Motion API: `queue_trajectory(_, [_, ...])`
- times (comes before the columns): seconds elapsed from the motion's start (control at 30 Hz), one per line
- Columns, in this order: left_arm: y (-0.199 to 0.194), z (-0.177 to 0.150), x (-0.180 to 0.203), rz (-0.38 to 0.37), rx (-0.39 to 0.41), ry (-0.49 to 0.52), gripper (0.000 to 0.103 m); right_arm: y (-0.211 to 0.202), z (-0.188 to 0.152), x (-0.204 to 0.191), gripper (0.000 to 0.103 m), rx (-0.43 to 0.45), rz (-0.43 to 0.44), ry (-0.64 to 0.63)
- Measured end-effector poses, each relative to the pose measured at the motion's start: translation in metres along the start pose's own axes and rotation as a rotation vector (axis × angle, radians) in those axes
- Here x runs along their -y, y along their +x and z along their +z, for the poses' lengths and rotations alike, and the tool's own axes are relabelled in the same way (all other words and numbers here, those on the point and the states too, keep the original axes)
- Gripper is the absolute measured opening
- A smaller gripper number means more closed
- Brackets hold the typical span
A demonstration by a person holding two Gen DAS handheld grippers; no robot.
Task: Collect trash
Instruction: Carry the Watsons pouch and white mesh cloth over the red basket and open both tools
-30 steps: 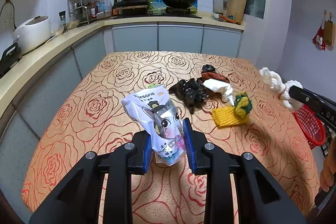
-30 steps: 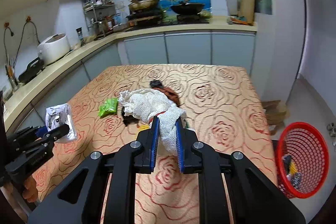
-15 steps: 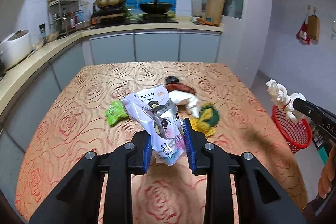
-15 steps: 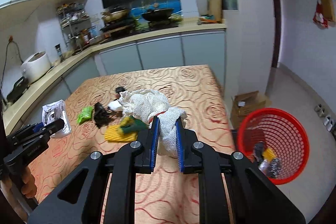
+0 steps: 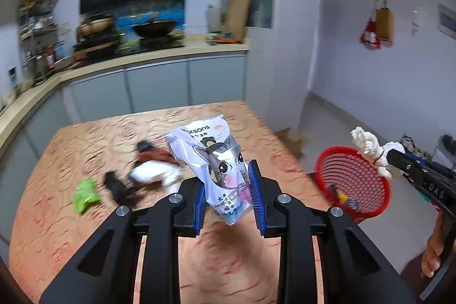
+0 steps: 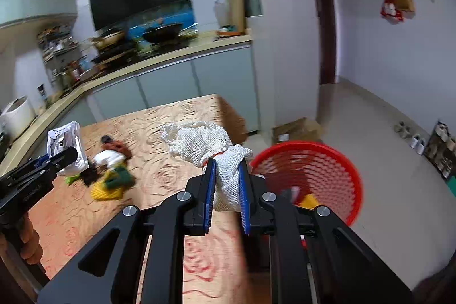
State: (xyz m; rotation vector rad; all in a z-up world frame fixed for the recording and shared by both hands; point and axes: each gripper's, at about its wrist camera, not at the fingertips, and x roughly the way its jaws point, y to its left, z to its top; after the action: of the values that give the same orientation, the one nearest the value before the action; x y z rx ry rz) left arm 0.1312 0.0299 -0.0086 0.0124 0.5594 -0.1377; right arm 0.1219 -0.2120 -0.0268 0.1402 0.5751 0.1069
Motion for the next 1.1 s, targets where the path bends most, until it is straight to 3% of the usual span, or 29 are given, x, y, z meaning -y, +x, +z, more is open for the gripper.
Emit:
queue_trajectory(0.2, [0.02,0.018,0.053,-0.101,0.012,0.067,0.026,0.001,0.0,0.045,0.016,-0.007,-0.092,0.053])
queue_trajectory(0.57, [0.085,0.026,0.142,-0.261,-0.07,0.144,0.026,0.029,-0.01,0.089,0.016,-0.097,-0.191,0.084])
queue_trajectory(0.9, [0.149,0.017,0.173,-0.366,-0.197,0.122,0.026,0.067,-0.022,0.103,0.016,-0.178,-0.198,0.087])
queue_trajectory(1.1, [0.157,0.016,0.182,-0.385,-0.199,0.141,0.03,0.083,-0.03,0.1,0.018,-0.203,-0.168,0.089])
